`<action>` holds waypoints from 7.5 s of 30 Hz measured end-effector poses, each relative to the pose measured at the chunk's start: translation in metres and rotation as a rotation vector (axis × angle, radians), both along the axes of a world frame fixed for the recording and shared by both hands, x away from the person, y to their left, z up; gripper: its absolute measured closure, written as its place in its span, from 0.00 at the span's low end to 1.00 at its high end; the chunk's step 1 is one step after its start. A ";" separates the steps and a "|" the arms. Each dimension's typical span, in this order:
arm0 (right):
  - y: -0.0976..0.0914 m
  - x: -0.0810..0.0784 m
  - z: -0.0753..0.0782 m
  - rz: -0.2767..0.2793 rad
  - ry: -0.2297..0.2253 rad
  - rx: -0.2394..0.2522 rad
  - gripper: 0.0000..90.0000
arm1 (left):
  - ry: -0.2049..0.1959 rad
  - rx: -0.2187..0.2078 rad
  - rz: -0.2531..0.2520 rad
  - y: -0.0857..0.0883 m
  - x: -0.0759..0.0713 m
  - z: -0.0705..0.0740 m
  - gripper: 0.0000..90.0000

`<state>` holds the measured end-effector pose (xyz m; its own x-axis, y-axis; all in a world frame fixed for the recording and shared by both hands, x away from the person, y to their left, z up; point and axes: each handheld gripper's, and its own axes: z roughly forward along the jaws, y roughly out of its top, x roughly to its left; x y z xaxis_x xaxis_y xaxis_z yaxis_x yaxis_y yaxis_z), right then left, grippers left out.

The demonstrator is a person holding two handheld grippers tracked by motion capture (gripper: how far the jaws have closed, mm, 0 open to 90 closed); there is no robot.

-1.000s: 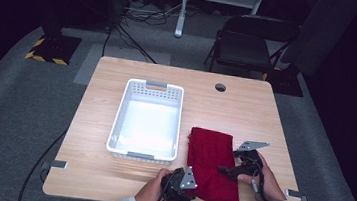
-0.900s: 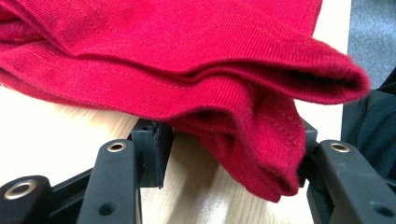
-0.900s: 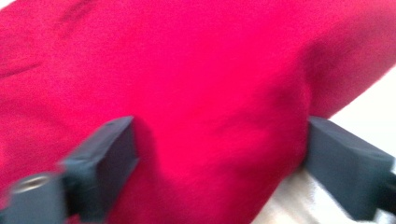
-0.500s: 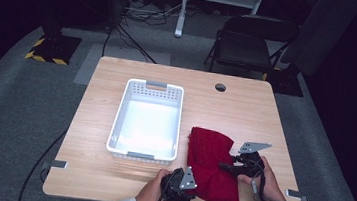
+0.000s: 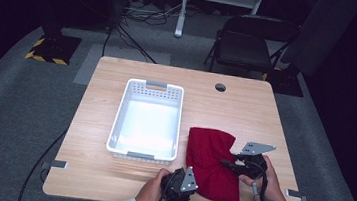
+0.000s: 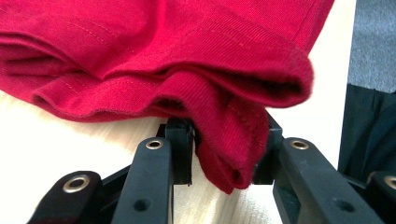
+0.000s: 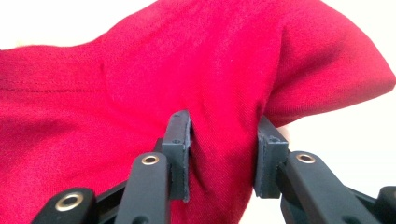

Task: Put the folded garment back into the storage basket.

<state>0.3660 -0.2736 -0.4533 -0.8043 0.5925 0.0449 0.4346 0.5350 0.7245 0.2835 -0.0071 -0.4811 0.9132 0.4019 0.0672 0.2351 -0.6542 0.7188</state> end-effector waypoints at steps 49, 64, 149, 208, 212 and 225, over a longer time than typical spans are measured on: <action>-0.006 0.013 0.075 -0.115 -0.171 0.101 0.75 | -0.127 -0.074 0.074 0.003 0.032 0.073 0.78; 0.006 0.022 0.089 -0.120 -0.202 0.121 0.75 | -0.132 -0.119 0.114 0.016 0.039 0.081 0.78; 0.176 0.074 0.080 0.083 -0.171 0.120 0.75 | -0.123 -0.155 0.455 0.157 0.030 0.067 0.78; 0.210 0.099 0.019 0.030 -0.062 0.094 0.70 | -0.017 -0.063 0.559 0.186 0.047 0.041 0.66; 0.211 0.099 0.019 0.032 -0.066 0.079 0.66 | -0.019 -0.077 0.561 0.189 0.046 0.042 0.64; 0.211 0.098 0.013 0.044 -0.089 0.001 0.58 | -0.029 -0.117 0.534 0.187 0.039 0.048 0.62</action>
